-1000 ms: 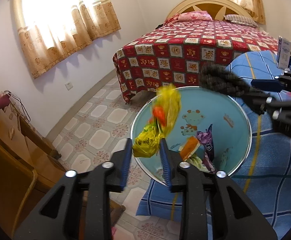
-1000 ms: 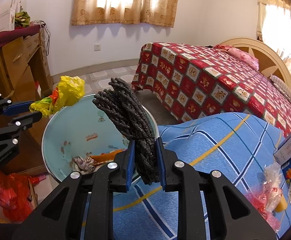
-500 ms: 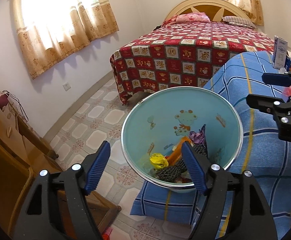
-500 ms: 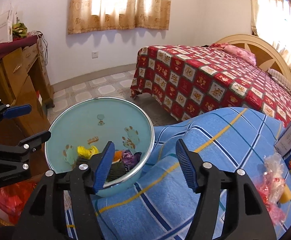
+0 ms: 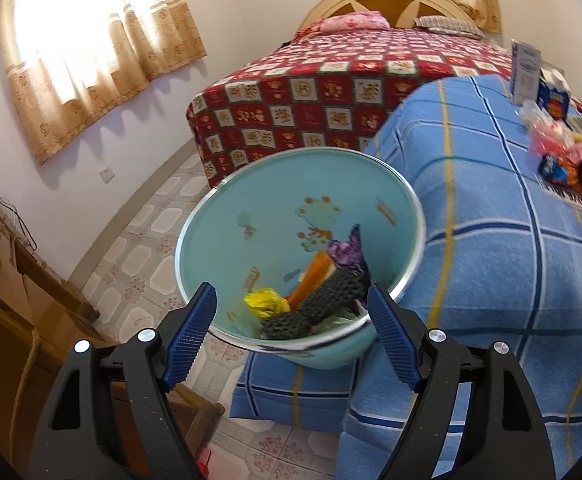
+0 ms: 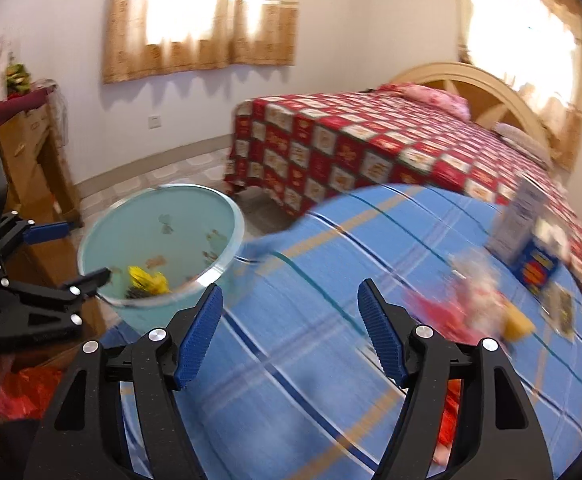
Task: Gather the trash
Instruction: 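Move the right tool to the table and grasp the red foil wrapper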
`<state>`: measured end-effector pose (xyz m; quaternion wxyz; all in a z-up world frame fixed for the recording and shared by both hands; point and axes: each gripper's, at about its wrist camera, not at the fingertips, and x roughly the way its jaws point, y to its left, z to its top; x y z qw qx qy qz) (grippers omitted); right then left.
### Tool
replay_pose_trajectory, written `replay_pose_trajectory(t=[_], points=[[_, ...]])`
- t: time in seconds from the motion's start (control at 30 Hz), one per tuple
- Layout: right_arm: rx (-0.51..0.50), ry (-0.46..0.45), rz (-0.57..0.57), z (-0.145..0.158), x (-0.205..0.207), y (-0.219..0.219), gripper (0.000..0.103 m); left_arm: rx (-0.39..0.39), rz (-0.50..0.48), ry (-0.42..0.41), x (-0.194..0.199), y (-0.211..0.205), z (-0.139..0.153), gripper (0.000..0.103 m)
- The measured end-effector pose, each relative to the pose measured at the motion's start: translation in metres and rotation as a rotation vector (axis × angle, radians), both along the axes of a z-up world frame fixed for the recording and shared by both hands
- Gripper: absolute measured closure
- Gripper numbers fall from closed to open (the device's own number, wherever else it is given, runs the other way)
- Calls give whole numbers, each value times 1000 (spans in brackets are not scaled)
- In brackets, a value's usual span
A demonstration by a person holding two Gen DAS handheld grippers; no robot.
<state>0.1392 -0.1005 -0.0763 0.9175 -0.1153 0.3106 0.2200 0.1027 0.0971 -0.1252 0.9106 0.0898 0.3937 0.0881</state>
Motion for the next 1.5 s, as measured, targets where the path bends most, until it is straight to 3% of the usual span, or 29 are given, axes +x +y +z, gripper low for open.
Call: replay_pose_trajectory(t=[0.27,0.57,0.63,0.7,0.8,0.87,1.13,1.5], points=[[18,102,-289,-27,-1,-102,33,-6,-44,-7,6,-34,-4,17],[60,226,-264,-47,21,-118,33,-6,-71,-35,15,-56,4,17],[78,262,-245,-50,24,-119,50,-6,-69,-33,15,-56,4,17],[97,278,-232,-51,22,-122,59,-8,-62,-30,16,-54,4,17],[118,270,-210,-47,15,-125,78,-12,-54,-34,18,-51,7,17],[150,259,-184,-40,6,-127,82,-11,-52,-39,19,-51,9,17],[187,145,-227,-7,-29,-154,84,-12,-79,-50,20,-66,14,17],[237,103,-372,7,-48,-225,84,-29,-152,-55,32,-116,20,17]])
